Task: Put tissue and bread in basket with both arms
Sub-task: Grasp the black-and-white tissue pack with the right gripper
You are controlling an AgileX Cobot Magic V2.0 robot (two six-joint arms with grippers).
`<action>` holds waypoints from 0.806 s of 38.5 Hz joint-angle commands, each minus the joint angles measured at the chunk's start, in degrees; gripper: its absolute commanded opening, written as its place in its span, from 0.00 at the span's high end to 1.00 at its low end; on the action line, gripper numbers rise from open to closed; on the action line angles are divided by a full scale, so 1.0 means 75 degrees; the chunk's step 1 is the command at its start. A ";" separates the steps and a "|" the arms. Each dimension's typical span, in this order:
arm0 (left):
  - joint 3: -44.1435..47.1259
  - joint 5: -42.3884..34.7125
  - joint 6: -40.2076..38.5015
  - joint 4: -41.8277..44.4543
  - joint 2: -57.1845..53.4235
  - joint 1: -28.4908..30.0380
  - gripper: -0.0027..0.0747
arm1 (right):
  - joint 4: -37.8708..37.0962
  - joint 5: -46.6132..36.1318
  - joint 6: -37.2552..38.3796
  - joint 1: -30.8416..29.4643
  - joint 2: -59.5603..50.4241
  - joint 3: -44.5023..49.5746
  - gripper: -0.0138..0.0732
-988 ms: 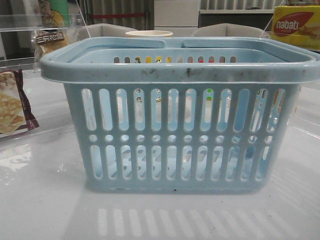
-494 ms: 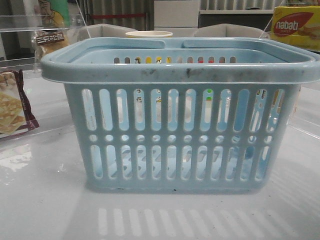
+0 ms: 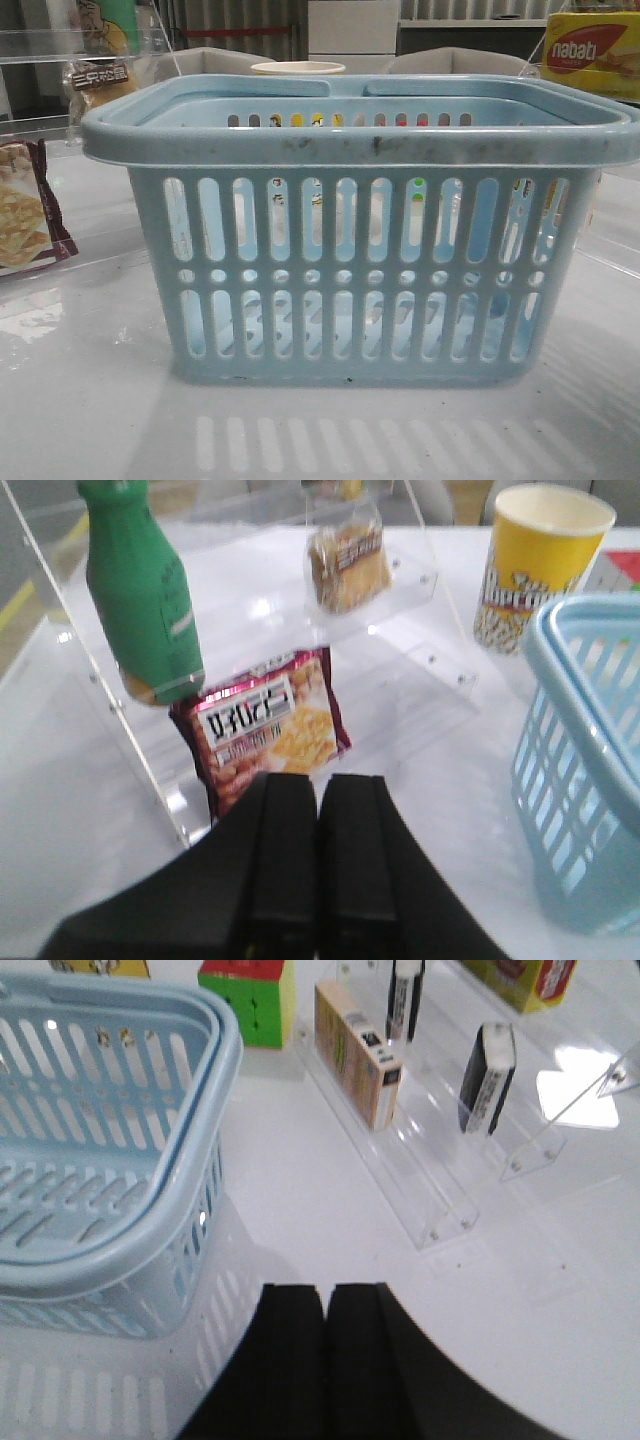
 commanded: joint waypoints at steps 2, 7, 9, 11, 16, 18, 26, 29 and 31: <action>-0.0166 -0.0462 -0.0030 -0.0031 0.0537 -0.0047 0.85 | -0.0063 -0.0241 -0.0046 -0.0025 0.0596 -0.0273 0.81; -0.0166 -0.0457 -0.0030 -0.0031 0.1034 -0.0047 0.85 | -0.0063 -0.0148 -0.0046 -0.0025 0.1159 -0.0273 0.81; -0.0166 -0.0514 -0.0015 -0.0031 0.1258 -0.0047 0.85 | -0.0063 -0.0130 -0.0046 -0.0025 0.1428 -0.0273 0.81; -0.0166 -0.0559 0.0162 -0.0031 0.1433 -0.0047 0.79 | -0.0063 -0.0130 -0.0046 -0.0025 0.1655 -0.0273 0.79; -0.0166 -0.0758 0.0394 -0.0087 0.1586 -0.0047 0.47 | -0.0071 -0.0233 -0.0046 -0.0025 0.2080 -0.0273 0.53; -0.0166 -0.0863 0.0414 -0.0188 0.1586 -0.0063 0.30 | -0.0139 -0.0385 -0.0046 -0.0025 0.2290 -0.0273 0.36; -0.0166 -0.0865 0.0512 -0.0251 0.1586 -0.1742 0.24 | -0.0439 -0.0987 0.0058 -0.0873 0.3461 -0.0867 0.24; -0.0166 -0.0865 0.0527 -0.0251 0.1586 -0.2231 0.24 | -0.0335 -0.0893 0.0058 -0.1467 0.4105 -0.1598 0.24; -0.0166 -0.0865 0.0527 -0.0251 0.1586 -0.2404 0.24 | -0.0191 -0.0771 0.0058 -0.1718 0.4502 -0.2061 0.24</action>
